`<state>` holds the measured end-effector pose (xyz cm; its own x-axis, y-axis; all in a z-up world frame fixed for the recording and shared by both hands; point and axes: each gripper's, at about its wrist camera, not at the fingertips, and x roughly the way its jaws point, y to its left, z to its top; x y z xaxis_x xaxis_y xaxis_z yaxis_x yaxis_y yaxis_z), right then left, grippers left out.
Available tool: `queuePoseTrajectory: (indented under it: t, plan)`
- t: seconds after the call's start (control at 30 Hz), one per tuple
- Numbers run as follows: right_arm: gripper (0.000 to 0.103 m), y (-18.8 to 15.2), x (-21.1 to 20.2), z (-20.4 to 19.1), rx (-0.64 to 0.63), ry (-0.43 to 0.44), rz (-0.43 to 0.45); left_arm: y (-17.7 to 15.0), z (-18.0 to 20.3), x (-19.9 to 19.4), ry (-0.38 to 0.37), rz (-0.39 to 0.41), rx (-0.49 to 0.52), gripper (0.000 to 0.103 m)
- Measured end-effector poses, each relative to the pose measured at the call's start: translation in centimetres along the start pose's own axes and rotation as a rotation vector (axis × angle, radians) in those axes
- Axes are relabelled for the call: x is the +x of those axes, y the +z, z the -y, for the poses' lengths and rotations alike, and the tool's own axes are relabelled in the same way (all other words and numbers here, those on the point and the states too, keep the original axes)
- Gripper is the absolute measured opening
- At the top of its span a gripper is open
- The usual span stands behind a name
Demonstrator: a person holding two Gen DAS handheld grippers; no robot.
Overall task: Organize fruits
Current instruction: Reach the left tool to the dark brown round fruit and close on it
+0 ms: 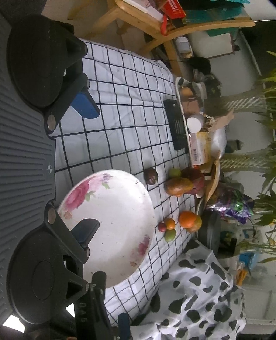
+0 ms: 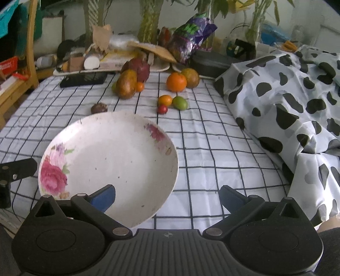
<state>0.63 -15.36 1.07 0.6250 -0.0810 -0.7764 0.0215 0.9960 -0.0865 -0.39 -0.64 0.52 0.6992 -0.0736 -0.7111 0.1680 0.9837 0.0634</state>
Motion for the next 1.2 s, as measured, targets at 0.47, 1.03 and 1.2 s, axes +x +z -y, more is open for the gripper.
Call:
queuePoseTrajectory:
  t: [0.47, 1.03, 1.2]
  plan:
    - [0.103, 1.0, 1.2, 1.7, 0.061, -0.036, 0.016, 1.5, -0.6, 2.1, -0.064, -0.016, 0.083, 0.102]
    - [0.103, 5.4, 5.8, 3.4, 0.05, -0.009, -0.008, 5.1, -2.8, 6.9, -0.165, -0.032, 0.099, 0.102]
    - [0.103, 6.4, 7.3, 3.9, 0.053, -0.028, -0.012, 6.3, -2.9, 7.8, -0.167, 0.007, 0.105, 0.102]
